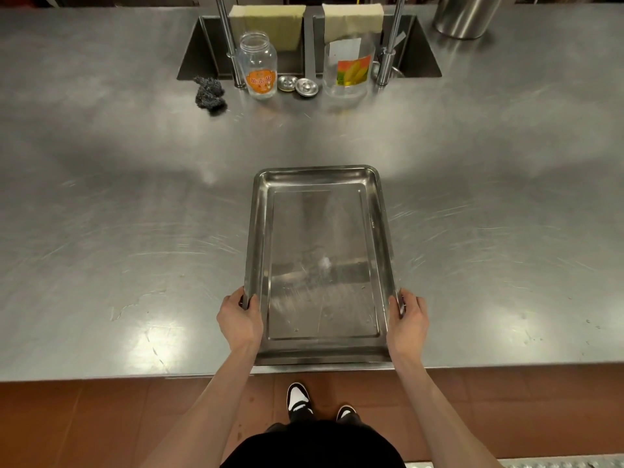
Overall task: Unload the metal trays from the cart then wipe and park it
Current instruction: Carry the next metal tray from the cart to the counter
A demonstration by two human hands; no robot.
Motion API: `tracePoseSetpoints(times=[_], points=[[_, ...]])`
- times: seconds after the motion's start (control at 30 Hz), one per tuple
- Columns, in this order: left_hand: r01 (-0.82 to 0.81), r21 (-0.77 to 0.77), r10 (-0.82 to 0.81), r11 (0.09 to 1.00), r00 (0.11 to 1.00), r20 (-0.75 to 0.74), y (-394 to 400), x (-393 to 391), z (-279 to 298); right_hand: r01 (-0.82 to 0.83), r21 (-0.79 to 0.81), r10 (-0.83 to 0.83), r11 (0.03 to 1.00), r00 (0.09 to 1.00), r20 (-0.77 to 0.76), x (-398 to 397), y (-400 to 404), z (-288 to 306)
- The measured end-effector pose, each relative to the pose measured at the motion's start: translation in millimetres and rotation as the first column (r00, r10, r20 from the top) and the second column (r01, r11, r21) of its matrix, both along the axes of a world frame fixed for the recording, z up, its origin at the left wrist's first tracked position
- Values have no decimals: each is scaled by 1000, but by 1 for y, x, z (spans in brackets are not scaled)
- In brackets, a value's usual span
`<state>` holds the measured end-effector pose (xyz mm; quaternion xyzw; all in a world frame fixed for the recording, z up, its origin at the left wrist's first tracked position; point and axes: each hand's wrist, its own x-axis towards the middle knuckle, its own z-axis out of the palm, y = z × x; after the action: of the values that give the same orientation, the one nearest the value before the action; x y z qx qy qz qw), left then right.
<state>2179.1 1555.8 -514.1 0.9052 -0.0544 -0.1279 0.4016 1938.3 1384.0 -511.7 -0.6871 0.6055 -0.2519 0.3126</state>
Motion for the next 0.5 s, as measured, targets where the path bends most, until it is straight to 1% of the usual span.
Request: tracePoseSetpoints(times=[0.23,0.3,0.37,0.43,0.5], points=[[0,-60,-7,998,992,-123,2,6,9,22,71,-24,997,1000,20,0,4,5],[11,-117,-28,993,989,-146,2,6,18,24,105,-28,994,999,32,3,4,13],[10,-207,-46,978,984,-171,0,7,30,40,151,-47,988,998,45,8,3,25],[4,-297,-59,955,983,-176,-4,11,43,66,140,-82,988,990,112,14,3,43],[39,-361,-94,932,986,-137,-10,14,59,74,100,-96,992,966,238,20,5,63]])
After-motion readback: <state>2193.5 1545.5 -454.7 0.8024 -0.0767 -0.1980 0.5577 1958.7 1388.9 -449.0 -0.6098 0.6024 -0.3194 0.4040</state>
